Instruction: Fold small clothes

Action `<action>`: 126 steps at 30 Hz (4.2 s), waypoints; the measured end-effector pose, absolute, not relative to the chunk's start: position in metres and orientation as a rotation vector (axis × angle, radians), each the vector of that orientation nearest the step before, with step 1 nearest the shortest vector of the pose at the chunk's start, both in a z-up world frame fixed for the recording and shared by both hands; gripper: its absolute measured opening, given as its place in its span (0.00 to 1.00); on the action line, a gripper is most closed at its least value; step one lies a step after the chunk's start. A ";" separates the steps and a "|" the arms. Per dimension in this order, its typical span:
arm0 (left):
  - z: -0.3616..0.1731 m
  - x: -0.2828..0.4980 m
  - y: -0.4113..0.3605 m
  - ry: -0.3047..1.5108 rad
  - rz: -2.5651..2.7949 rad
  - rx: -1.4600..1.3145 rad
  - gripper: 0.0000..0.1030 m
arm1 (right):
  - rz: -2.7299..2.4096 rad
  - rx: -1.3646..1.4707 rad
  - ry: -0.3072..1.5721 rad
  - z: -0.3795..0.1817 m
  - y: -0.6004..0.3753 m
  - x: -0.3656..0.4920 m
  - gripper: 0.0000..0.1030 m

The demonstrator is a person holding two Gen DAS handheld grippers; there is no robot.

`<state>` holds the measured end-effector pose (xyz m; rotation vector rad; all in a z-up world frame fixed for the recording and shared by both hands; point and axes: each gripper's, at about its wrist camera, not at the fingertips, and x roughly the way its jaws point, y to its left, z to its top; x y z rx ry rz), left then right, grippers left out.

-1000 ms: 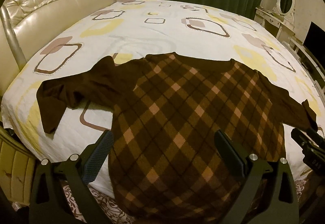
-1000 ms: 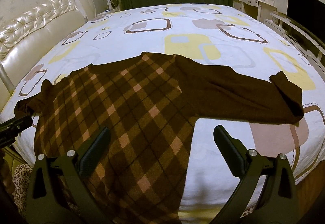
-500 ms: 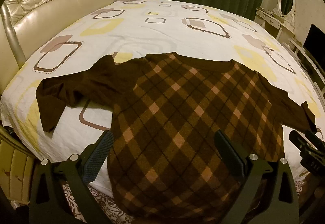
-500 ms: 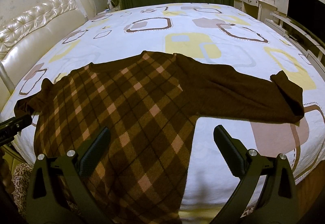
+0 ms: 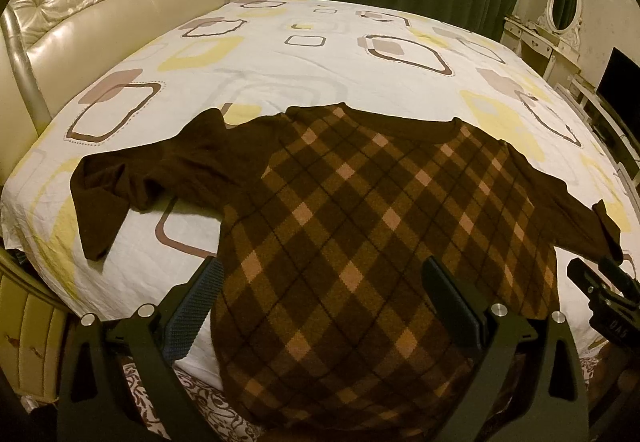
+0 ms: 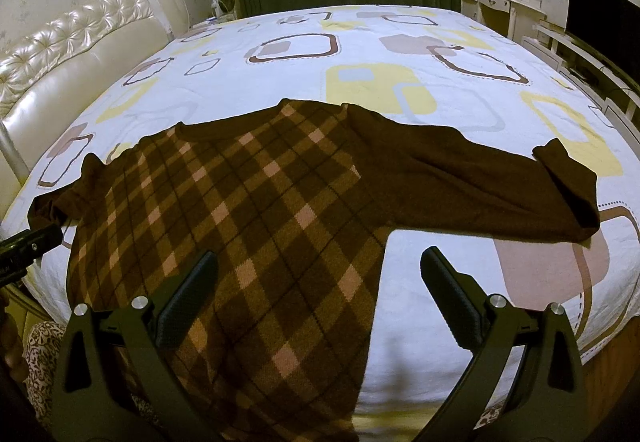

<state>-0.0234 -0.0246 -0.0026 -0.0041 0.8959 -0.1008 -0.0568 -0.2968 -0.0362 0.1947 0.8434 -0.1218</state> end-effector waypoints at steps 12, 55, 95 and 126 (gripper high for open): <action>-0.003 -0.024 -0.025 0.896 -0.102 -0.003 0.96 | -0.121 0.195 0.844 -0.036 -0.297 -0.057 0.98; -0.025 -0.013 -0.017 0.965 -0.105 -0.038 0.96 | -0.533 0.178 1.072 -0.043 -0.513 0.008 0.71; -0.047 -0.007 -0.021 1.041 -0.071 -0.025 0.96 | -0.587 1.162 0.657 -0.103 -0.714 -0.198 0.42; -0.042 0.013 0.044 1.022 0.007 -0.096 0.96 | -0.778 1.049 0.639 -0.093 -0.714 -0.227 0.13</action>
